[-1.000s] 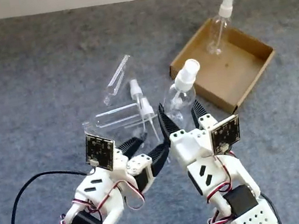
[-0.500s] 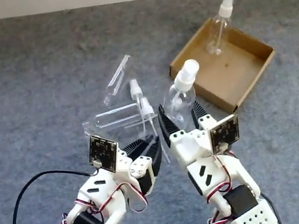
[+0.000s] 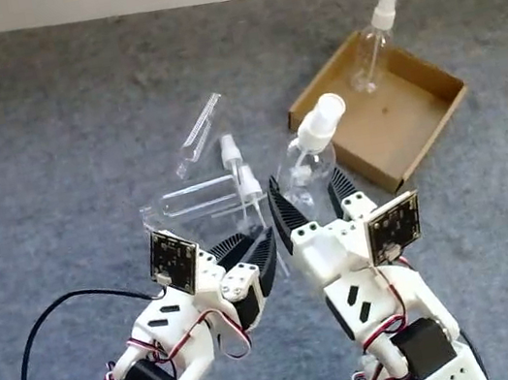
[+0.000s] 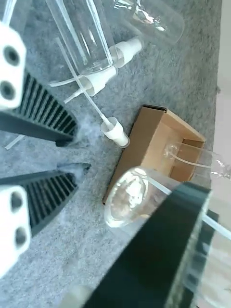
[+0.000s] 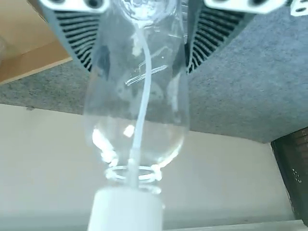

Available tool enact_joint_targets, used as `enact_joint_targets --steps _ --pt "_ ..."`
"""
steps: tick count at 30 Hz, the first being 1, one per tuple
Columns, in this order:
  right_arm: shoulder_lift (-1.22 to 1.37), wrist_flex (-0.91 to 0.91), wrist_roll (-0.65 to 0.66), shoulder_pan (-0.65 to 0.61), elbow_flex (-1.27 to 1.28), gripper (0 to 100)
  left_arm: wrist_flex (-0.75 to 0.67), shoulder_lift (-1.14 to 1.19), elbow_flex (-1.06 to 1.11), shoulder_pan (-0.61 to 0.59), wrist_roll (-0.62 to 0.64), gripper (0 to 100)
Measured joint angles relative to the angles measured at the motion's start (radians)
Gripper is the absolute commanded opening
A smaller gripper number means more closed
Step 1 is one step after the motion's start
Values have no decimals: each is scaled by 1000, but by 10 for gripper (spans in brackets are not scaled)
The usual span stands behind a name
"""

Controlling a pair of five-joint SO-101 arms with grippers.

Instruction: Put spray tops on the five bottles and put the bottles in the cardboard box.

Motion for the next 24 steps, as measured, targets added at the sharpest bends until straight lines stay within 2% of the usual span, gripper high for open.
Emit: enact_joint_targets --steps 7,12,19,24 --pt "157 0 0 -15 -115 128 -34 0 0 0 0 6" --pt "161 -20 0 -104 -118 128 -112 0 0 0 0 6" --pt "161 -133 0 -130 -112 128 -124 0 0 0 0 6" --pt "161 -172 0 -137 -68 128 -124 0 0 98 3 6"
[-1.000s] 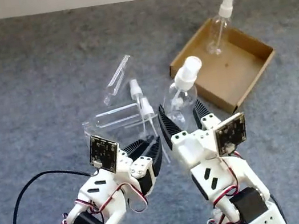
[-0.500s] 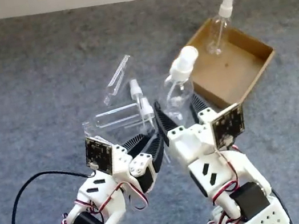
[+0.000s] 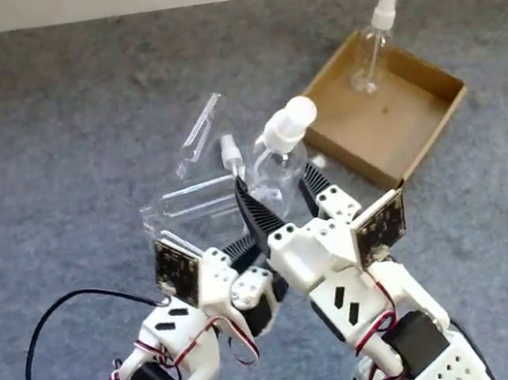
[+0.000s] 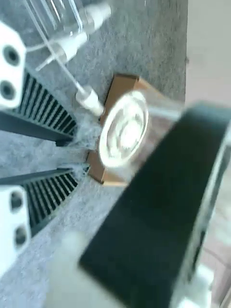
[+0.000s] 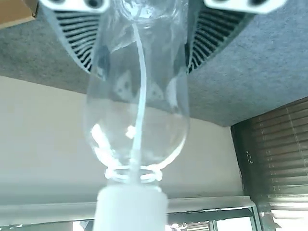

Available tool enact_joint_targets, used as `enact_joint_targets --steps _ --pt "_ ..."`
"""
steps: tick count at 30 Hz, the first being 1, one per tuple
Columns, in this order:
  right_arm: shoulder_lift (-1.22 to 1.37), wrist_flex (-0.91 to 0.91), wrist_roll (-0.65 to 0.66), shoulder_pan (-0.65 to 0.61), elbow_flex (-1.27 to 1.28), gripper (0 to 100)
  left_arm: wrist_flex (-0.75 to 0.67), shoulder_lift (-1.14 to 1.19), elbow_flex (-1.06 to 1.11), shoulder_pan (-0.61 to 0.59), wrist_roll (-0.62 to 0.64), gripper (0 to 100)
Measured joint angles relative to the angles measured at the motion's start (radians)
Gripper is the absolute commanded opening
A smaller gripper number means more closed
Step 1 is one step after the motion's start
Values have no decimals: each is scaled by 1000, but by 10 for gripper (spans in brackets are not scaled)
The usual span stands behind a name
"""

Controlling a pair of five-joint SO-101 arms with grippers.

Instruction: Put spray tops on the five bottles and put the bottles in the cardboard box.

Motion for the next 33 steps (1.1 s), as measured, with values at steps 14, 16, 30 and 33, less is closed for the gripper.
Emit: enact_joint_targets --steps 14,16,30,33 --pt "-2 -14 0 -77 49 128 -3 2 0 -117 0 6" --pt "-11 -3 0 -78 49 128 -3 2 0 -138 0 6" --pt "-14 71 0 -41 43 128 0 5 0 -155 0 6" --pt "-14 75 0 15 44 127 0 5 0 -190 0 6"
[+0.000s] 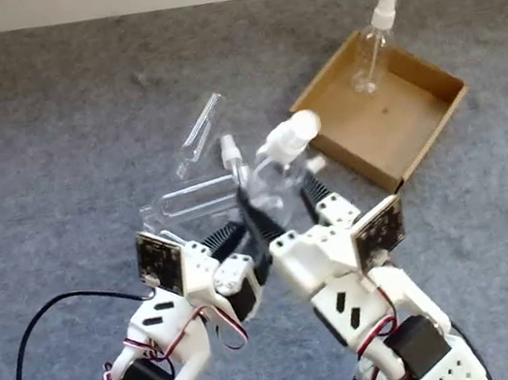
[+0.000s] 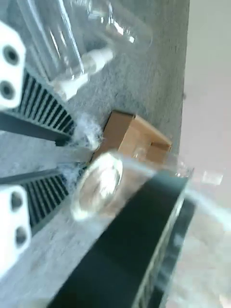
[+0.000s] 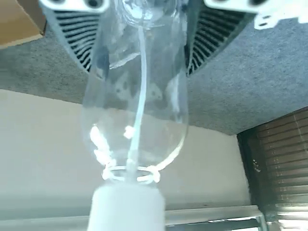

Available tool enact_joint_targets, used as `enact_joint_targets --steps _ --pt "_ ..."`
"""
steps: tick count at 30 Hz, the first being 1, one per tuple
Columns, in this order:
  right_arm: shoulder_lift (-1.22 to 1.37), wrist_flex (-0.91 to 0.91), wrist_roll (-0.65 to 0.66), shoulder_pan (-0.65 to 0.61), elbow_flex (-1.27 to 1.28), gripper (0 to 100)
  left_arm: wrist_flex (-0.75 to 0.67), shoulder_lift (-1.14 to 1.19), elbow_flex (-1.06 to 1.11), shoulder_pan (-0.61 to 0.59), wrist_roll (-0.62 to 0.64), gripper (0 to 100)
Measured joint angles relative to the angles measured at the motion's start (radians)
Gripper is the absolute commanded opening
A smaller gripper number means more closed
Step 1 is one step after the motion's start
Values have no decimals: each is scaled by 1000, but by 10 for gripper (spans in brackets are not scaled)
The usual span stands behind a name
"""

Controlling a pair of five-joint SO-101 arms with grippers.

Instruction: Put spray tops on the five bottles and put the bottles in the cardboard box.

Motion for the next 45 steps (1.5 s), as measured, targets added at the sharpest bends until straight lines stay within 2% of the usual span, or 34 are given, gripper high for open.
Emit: enact_joint_targets --steps 4,11,20,25,39,45 --pt "15 21 0 23 11 127 -5 -5 0 -55 0 6" --pt "14 104 0 51 9 127 -6 -5 0 -55 0 6" --pt "14 117 0 338 9 127 15 -5 0 -60 0 6" --pt "14 117 71 387 9 127 21 -5 0 -60 0 6" --pt "15 -3 106 446 9 128 35 -5 0 -60 0 6" --pt "239 -150 109 503 -6 128 51 -5 0 -60 0 6"
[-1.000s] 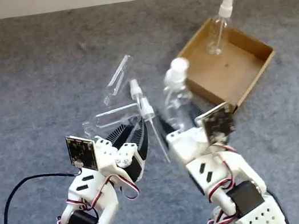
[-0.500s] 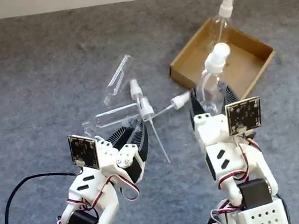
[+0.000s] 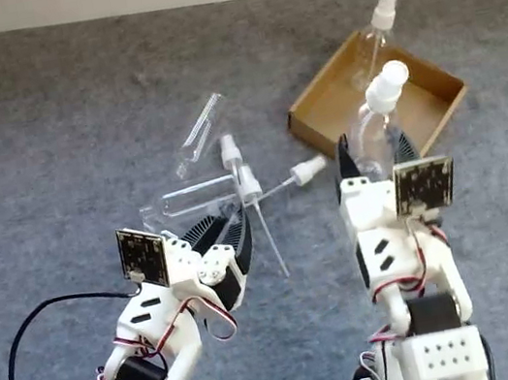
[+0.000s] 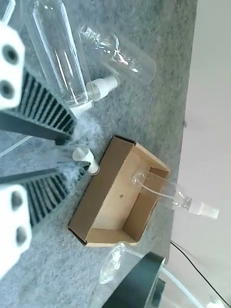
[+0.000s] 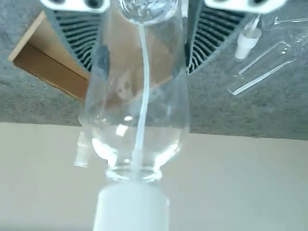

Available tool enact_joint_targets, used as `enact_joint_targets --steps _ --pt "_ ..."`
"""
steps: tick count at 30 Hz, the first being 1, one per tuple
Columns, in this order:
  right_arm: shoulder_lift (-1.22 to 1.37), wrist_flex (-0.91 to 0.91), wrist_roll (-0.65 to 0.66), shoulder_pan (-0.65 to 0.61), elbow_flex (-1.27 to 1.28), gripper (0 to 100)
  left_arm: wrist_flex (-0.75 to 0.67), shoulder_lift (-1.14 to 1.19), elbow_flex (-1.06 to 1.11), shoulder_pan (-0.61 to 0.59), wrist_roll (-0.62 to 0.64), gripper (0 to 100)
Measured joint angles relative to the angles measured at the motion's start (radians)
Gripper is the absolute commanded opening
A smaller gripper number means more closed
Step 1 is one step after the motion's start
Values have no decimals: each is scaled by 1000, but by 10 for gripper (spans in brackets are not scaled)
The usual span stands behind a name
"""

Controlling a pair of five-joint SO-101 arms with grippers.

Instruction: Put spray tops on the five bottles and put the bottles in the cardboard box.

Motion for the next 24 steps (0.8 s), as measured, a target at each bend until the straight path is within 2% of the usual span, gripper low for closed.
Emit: enact_joint_targets --steps 9,24 --pt "491 -325 0 28 -121 128 20 0 0 0 0 6" --pt "1149 -695 0 28 -393 128 26 0 0 0 0 6"
